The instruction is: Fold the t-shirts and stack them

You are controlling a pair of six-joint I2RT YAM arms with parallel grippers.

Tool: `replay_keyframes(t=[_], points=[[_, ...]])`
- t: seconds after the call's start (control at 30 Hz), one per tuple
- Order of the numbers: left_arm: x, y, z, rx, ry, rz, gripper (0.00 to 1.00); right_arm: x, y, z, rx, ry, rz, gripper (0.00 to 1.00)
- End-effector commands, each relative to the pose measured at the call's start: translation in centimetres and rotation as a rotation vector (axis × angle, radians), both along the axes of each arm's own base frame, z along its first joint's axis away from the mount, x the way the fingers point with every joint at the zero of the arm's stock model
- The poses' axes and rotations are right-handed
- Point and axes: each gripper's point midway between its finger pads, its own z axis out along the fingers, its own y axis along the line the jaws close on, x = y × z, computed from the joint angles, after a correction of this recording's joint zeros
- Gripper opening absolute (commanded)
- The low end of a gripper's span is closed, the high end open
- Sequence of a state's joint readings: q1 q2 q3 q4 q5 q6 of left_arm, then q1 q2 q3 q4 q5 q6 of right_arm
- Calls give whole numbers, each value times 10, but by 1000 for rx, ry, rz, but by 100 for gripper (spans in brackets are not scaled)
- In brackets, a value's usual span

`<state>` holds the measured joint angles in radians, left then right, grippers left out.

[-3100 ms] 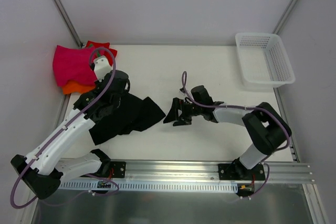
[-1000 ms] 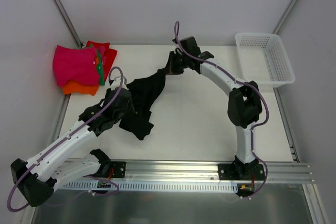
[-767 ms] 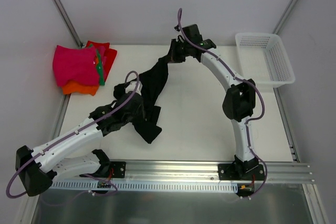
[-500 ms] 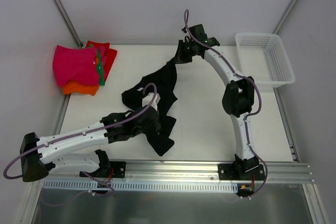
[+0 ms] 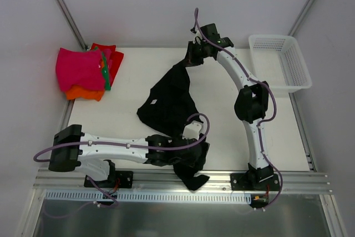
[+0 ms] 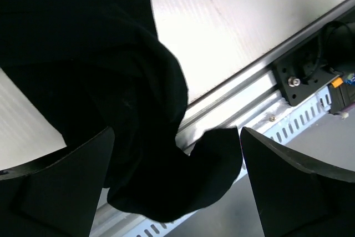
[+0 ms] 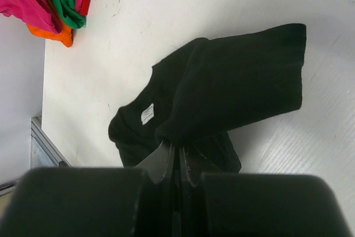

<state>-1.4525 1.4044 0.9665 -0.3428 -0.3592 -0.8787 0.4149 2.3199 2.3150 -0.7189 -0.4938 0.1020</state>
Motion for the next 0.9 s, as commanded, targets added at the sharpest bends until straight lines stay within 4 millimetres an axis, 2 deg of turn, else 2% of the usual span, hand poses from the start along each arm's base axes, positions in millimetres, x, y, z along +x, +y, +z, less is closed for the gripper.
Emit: replay_keyframes(t=[0.0,0.13,0.17,0.23,0.27,0.3,0.33,0.37,0.4,0.43,0.47,0.5,0.53,0.57,0.6,0.63,0.67,0.7,0.73,0.77,0.8,0.83,0.87], points=[[7,-22,40,-95,-107,23,99,-4,-7,27,13,-62,44,0],[21,-15,71,-131,-211,39,99,-7,-12,30,10,-69,53,1],[29,-11,80,-135,-256,61,99,-8,-12,30,10,-66,57,4],[42,5,99,-139,-343,86,99,-13,-12,27,6,-50,76,36],[56,17,108,-127,-414,146,99,-16,-12,28,7,-44,80,69],[64,27,113,-117,-451,171,99,-21,-14,22,-3,-23,84,81],[71,38,124,-119,-485,182,99,-26,-14,21,-18,-46,117,86],[91,55,121,-91,-495,238,99,-33,-17,36,-15,-76,123,92],[97,62,124,-114,-470,233,99,-36,-16,41,-10,-103,130,94],[106,72,116,-101,-449,247,99,-47,-20,28,-23,-73,135,95],[130,90,112,-82,-441,320,99,-57,-26,53,-4,-122,128,98],[136,98,112,-77,-436,323,99,-60,-25,61,15,-162,126,99],[143,102,106,-71,-428,327,99,-75,-32,41,4,-107,112,100],[161,115,103,-59,-416,372,99,-84,-36,42,16,-108,101,100],[164,113,96,-55,-388,342,99,-91,-35,72,66,-216,100,99],[171,113,95,-65,-388,340,99,-110,-41,43,58,-139,82,100],[186,122,91,-59,-381,364,99,-115,-40,47,88,-165,63,100],[193,120,79,-37,-357,343,99,-133,-41,62,114,-207,69,100],[196,113,75,-58,-323,307,99,-142,-43,56,103,-210,58,99],[203,111,73,-65,-319,300,99,-160,-48,31,78,-162,57,100],[214,113,60,-30,-303,290,99,-173,-46,40,98,-201,64,100],[217,107,57,-41,-287,261,99,-180,-48,36,90,-203,52,100],[222,100,57,-59,-295,244,98,-193,-50,16,85,-163,37,99]])
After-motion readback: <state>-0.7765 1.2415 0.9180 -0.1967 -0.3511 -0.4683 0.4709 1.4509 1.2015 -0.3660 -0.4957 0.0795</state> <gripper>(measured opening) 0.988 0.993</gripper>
